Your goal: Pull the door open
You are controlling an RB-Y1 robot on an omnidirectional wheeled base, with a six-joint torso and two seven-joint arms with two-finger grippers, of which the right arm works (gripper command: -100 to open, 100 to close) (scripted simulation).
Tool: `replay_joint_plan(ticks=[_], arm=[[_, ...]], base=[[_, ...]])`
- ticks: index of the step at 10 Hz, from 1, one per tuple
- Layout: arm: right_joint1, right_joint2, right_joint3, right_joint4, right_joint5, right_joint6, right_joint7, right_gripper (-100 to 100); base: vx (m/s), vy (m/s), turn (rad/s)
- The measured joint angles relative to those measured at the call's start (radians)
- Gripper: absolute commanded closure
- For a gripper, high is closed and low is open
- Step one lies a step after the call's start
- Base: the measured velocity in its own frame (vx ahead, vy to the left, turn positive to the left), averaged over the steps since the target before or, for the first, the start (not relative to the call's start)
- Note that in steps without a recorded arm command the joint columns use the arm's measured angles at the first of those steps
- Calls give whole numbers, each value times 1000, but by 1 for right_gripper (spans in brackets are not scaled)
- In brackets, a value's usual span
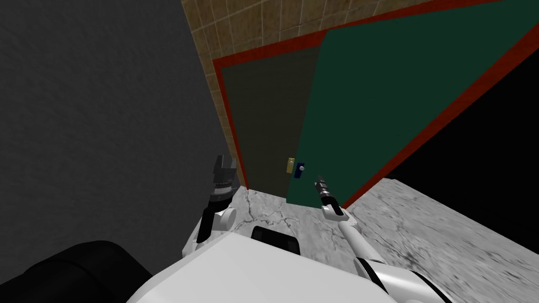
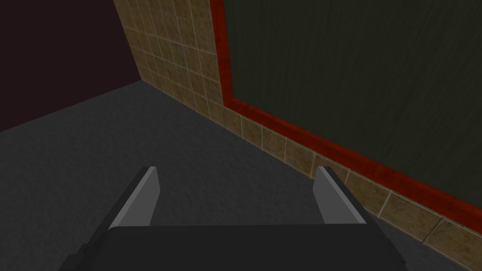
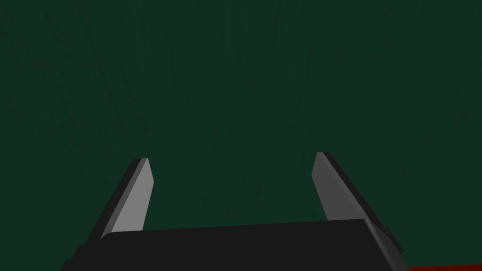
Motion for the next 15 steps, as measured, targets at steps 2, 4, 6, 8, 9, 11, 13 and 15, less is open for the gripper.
replay_joint_plan(ticks=[2,4,6,8,9,11,13,15], arm=[[-11,-4,-6,31,-2,-15,2,-100],[-18,2,-6,31,-1,-17,5,-100],[-21,14,0,11,1,-16,7,-100],[-32,27,9,-6,4,-8,7,-100],[-35,28,9,-4,4,-10,7,100],[-33,28,10,-5,4,-8,7,100],[-31,30,11,-5,5,-7,7,100],[-31,30,11,-5,5,-7,7,100]], base=[[167,19,38],[176,54,89],[191,111,135],[89,68,35],[-1,-2,-13],[-20,-13,13],[-6,-3,2],[-63,-40,-33]])
